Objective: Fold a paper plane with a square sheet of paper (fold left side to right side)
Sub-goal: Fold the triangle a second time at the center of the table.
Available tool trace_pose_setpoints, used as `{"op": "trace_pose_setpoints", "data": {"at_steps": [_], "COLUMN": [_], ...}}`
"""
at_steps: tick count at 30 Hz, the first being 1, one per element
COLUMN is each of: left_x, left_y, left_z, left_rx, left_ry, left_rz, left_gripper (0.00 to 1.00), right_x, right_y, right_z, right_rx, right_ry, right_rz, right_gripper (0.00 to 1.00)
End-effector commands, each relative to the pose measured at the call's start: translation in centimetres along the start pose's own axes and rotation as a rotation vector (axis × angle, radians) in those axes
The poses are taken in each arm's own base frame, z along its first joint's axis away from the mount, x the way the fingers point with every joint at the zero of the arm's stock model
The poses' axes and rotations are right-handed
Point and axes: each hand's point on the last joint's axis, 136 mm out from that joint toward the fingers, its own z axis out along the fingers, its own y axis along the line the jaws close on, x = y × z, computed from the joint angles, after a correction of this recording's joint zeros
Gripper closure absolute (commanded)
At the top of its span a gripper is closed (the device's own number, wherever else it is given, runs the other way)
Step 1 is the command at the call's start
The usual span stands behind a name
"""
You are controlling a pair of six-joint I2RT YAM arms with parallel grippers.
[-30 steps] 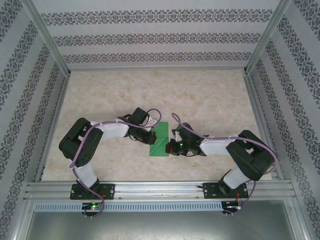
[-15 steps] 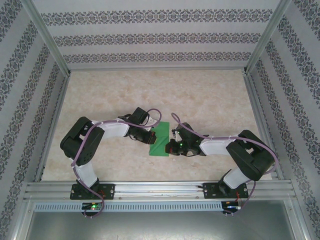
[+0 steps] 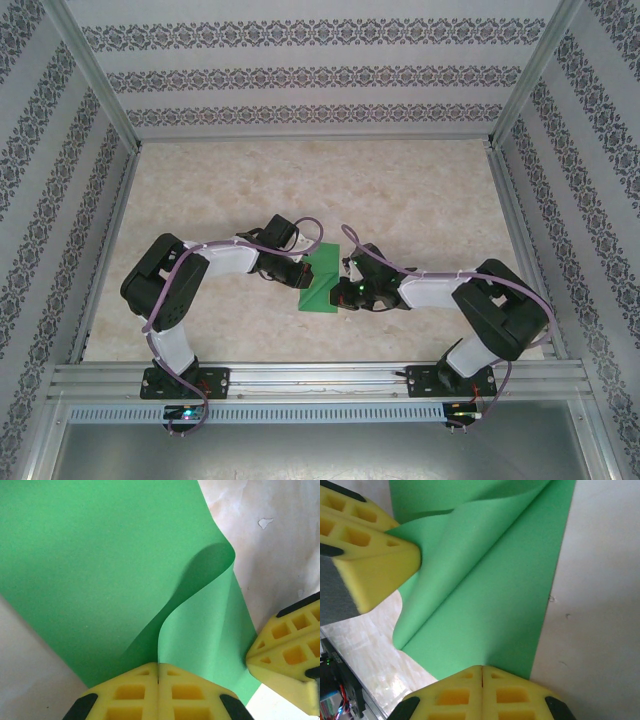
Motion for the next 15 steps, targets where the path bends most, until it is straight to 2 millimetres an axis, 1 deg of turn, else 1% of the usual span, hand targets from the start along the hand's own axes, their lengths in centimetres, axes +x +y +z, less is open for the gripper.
{"op": "trace_pose_setpoints", "data": {"at_steps": [1,5,9,15], "left_x": [0.7,0.8,0.9,1.0], "left_y": [0.6,0.7,0.9,1.0], "left_z": [0.5,0.7,0.7,0.6], "left_rx": [0.009,0.007,-0.004,-0.013], "left_ry": [0.02,0.022,0.025,0.025], "left_rz": [-0.003,-0.004,-0.004,-0.003], "left_gripper": [0.98,0.98,0.99,0.98], "right_x": [-1.2,-2.2,-3.2,-4.6], "right_y": [2.2,3.3,4.4,4.8], "right_z": [-1.4,-1.7,-0.8,0.3], "right_rx": [-0.062,-0.106,-0.129,-0.13], "right_ry": [-0.046,-0.082,-0.1,-0.131], "right_rz": [-0.028,-0.031,-0.04,-0.032], "right_gripper": [1.0,1.0,1.0,1.0]}}
